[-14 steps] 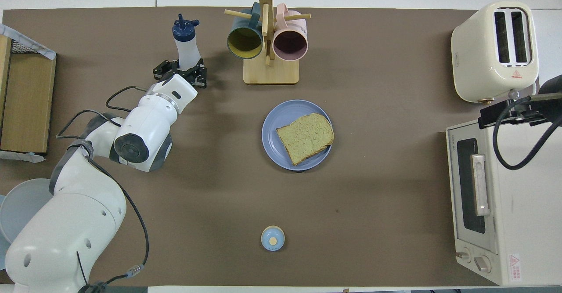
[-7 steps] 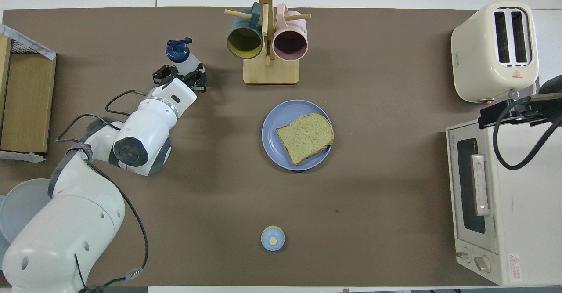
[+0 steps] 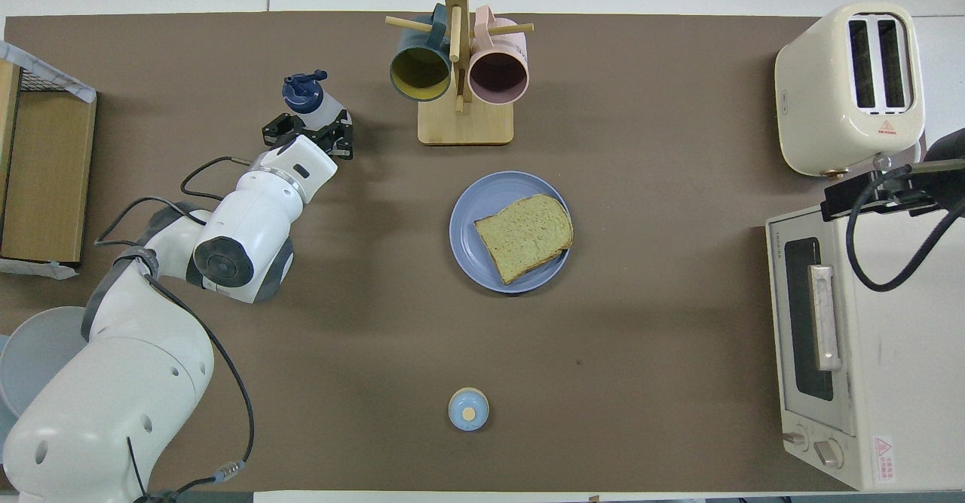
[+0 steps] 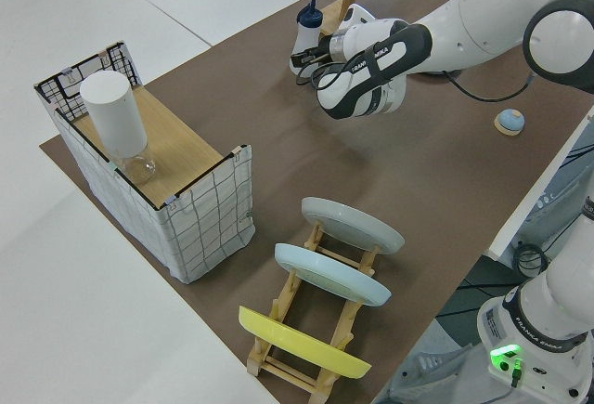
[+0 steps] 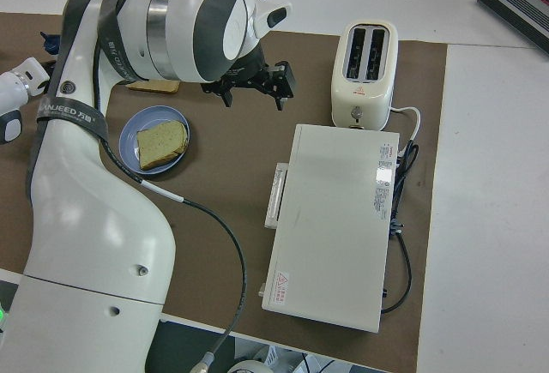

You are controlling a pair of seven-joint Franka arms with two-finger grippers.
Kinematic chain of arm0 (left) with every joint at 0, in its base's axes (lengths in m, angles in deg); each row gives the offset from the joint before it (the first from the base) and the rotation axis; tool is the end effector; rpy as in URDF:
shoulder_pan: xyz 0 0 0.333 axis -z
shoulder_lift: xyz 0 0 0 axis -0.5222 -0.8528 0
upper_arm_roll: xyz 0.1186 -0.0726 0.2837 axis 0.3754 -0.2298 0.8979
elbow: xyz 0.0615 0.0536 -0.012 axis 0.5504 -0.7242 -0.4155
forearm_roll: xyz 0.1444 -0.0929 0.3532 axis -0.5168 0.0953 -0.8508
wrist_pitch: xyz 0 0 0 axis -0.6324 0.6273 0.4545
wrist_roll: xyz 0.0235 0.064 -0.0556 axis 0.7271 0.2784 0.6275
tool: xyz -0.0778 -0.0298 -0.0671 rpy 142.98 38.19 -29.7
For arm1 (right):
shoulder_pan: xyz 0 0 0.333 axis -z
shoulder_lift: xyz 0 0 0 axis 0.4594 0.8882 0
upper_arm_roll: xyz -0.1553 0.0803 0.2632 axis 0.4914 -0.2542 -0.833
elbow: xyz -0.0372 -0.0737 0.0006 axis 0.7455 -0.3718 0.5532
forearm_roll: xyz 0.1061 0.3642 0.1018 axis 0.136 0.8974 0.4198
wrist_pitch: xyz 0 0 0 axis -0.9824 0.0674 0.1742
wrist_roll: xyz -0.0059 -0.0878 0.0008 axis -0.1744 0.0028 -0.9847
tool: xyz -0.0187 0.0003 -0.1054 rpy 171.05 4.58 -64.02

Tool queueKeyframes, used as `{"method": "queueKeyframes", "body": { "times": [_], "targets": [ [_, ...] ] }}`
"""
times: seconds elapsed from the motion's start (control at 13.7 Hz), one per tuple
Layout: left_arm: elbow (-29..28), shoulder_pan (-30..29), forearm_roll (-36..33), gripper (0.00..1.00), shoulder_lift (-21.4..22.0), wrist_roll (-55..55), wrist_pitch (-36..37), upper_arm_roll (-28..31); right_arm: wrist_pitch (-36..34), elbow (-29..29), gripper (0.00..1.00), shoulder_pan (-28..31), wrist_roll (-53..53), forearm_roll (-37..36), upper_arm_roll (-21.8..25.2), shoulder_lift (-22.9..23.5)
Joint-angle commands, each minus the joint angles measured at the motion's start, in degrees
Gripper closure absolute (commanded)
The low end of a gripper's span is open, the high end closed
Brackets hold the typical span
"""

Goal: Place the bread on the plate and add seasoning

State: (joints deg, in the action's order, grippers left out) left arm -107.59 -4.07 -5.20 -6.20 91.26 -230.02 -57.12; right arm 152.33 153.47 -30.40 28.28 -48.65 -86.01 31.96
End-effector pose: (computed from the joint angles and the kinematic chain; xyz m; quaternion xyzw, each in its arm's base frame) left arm 0.6023 -0.1900 0.2620 0.8960 -0.1206 0.4228 0.0628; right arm 0.5402 -0.0028 0.6029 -0.9991 -0.0149 0.0391 0.0013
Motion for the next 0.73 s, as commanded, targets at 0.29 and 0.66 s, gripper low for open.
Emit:
{"method": "queueKeyframes", "body": {
  "times": [0.29, 0.66],
  "targets": [
    [-3.8, -0.5, -1.0, 0.15, -0.3, 0.3, 1.2, 0.2, 0.0, 0.1, 0.0, 1.2, -1.6, -0.1, -0.7, -0.5],
    [-3.8, -0.7, -1.0, 0.0, -0.3, 0.5, 1.2, 0.2, 0.0, 0.1, 0.0, 1.2, -1.6, -0.1, -0.7, -0.5]
  ]
}}
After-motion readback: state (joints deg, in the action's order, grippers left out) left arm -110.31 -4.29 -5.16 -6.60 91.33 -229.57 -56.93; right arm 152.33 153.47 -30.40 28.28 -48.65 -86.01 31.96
